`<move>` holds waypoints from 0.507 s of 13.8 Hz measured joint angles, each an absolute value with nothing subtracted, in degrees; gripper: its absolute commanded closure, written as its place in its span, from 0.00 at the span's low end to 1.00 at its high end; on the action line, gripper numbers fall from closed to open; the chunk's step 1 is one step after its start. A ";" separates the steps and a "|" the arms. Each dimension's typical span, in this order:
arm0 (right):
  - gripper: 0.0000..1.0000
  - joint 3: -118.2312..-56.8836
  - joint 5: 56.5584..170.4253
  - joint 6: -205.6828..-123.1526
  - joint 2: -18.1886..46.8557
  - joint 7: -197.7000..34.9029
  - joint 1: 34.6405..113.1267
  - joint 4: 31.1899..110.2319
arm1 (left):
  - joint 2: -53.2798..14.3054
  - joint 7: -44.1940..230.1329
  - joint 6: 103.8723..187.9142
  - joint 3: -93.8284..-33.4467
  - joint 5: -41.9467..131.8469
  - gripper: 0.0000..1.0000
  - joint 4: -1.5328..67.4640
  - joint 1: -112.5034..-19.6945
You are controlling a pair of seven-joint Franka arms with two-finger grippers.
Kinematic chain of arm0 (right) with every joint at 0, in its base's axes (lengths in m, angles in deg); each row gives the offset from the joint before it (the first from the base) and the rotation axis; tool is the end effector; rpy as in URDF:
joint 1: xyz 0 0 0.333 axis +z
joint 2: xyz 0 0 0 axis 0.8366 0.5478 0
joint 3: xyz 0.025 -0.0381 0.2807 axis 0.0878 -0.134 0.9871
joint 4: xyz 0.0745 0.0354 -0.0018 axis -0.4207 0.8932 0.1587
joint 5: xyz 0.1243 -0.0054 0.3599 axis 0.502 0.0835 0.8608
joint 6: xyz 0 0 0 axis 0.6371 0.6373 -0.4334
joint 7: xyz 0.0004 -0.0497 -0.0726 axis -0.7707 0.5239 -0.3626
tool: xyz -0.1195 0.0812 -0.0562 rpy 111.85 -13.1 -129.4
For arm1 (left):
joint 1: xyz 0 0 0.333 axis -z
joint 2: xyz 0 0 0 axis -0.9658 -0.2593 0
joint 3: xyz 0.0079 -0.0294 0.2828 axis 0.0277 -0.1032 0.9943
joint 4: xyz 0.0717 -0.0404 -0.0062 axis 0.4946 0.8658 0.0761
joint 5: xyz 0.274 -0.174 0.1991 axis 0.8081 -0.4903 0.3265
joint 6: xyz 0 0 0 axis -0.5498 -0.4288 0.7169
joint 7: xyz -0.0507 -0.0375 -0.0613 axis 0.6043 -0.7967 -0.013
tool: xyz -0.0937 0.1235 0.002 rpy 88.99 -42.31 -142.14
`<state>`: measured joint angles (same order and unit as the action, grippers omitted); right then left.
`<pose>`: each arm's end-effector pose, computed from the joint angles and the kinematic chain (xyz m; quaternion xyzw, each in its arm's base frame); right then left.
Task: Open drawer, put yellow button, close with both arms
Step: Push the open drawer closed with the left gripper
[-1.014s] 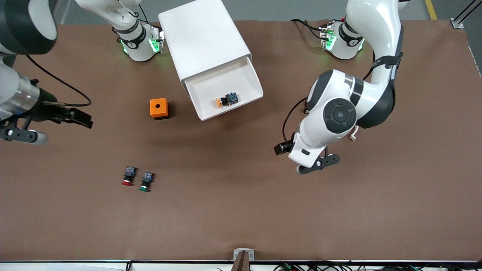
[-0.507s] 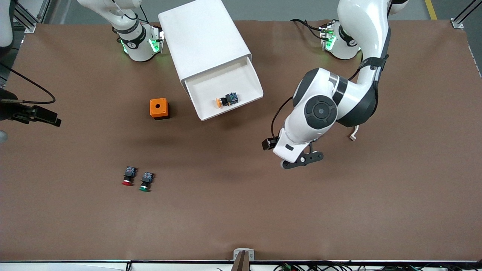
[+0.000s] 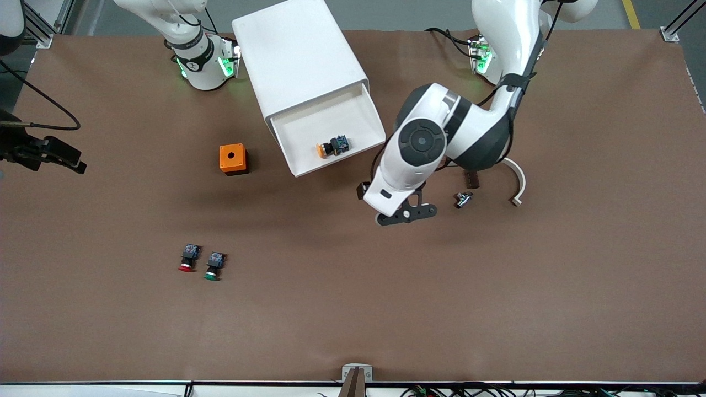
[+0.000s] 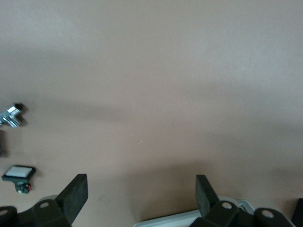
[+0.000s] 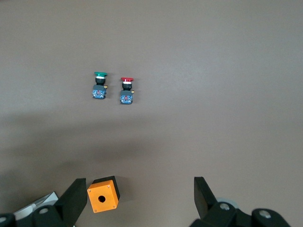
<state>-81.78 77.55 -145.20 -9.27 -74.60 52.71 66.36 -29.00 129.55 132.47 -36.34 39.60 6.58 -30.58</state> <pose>0.5510 -0.0335 0.5193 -0.9986 0.0488 -0.0158 0.0083 0.5293 -0.4376 0.3230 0.9926 0.0883 -0.0767 0.0336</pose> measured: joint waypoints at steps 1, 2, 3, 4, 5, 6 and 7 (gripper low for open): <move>0.00 -81.67 77.55 -145.60 -9.79 -74.60 52.71 67.31 | -29.26 130.13 132.47 -36.35 39.60 0.00 6.76 -29.76; 0.00 -81.54 77.55 -145.73 -9.98 -74.60 52.71 67.83 | -29.58 131.00 132.47 -36.37 39.60 0.00 6.85 -28.95; 0.00 -81.44 77.55 -145.74 -9.98 -74.63 52.71 68.01 | -29.94 132.28 132.47 -36.39 39.60 0.00 6.88 -28.08; 0.00 -81.41 77.55 -145.74 -9.99 -74.69 52.71 68.07 | -30.28 133.76 132.47 -36.41 39.59 0.00 6.91 -27.19; 0.00 -81.41 77.55 -145.76 -9.99 -74.71 52.71 68.08 | -30.56 135.16 132.47 -36.48 39.59 0.00 6.96 -26.26; 0.00 -81.39 77.55 -145.83 -9.99 -74.69 52.71 68.09 | -30.84 137.03 132.47 -36.56 39.59 0.00 6.99 -25.19; 0.00 -81.39 77.55 -145.88 -9.99 -74.68 52.71 68.11 | -31.09 139.22 132.47 -36.61 39.59 0.00 7.00 -24.03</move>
